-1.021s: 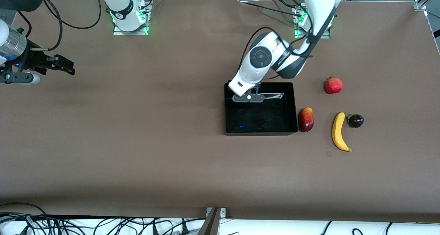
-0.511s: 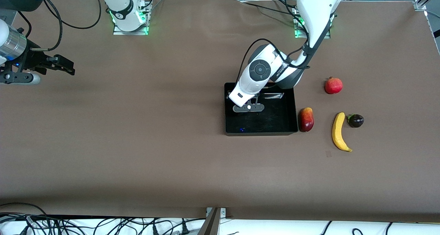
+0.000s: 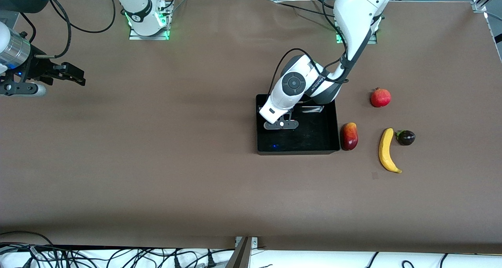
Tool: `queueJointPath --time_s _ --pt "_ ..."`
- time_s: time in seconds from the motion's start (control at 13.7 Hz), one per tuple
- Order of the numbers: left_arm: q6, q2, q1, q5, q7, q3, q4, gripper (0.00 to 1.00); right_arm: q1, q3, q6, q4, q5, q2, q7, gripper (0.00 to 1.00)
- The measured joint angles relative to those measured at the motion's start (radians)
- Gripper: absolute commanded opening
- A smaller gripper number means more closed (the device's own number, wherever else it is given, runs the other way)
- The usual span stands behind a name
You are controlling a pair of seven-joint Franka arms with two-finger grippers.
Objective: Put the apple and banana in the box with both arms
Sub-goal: 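Carry the apple into the black box and open the left gripper, then lower the left gripper onto the yellow banana and grasp it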
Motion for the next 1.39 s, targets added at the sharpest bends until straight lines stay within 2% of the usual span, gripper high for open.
queueJointPath --time_s 0.36,0.51,0.66,0.95,1.09,1.24,1.39 --pt "0.021 -0.030 0.005 0.000 0.000 0.007 0.002 1.00 0.000 0.000 0.000 0.000 0.000 0.000 0.000 1.00" --pt "-0.009 -0.086 0.046 0.000 0.002 0.011 -0.008 1.00 0.000 0.000 0.000 0.000 0.000 0.000 0.000 1.00" --pt "-0.100 -0.167 0.121 0.001 0.047 0.011 -0.028 1.00 0.000 0.000 0.000 0.000 0.000 0.000 0.000 1.00" --pt "-0.219 -0.309 0.320 0.001 0.349 0.015 -0.102 1.00 0.000 0.000 0.000 0.000 0.000 0.000 0.000 1.00" --pt "-0.220 -0.320 0.411 0.001 0.514 0.031 -0.146 1.00 0.000 0.000 0.000 0.000 0.000 0.000 0.000 1.00" --pt "-0.217 -0.314 0.451 0.010 0.631 0.078 -0.172 1.00 0.000 0.000 0.000 0.000 0.000 0.000 0.000 1.00" --pt "-0.203 -0.301 0.459 0.100 0.681 0.121 -0.185 1.00 0.000 0.000 0.000 0.000 0.000 0.000 0.000 1.00"
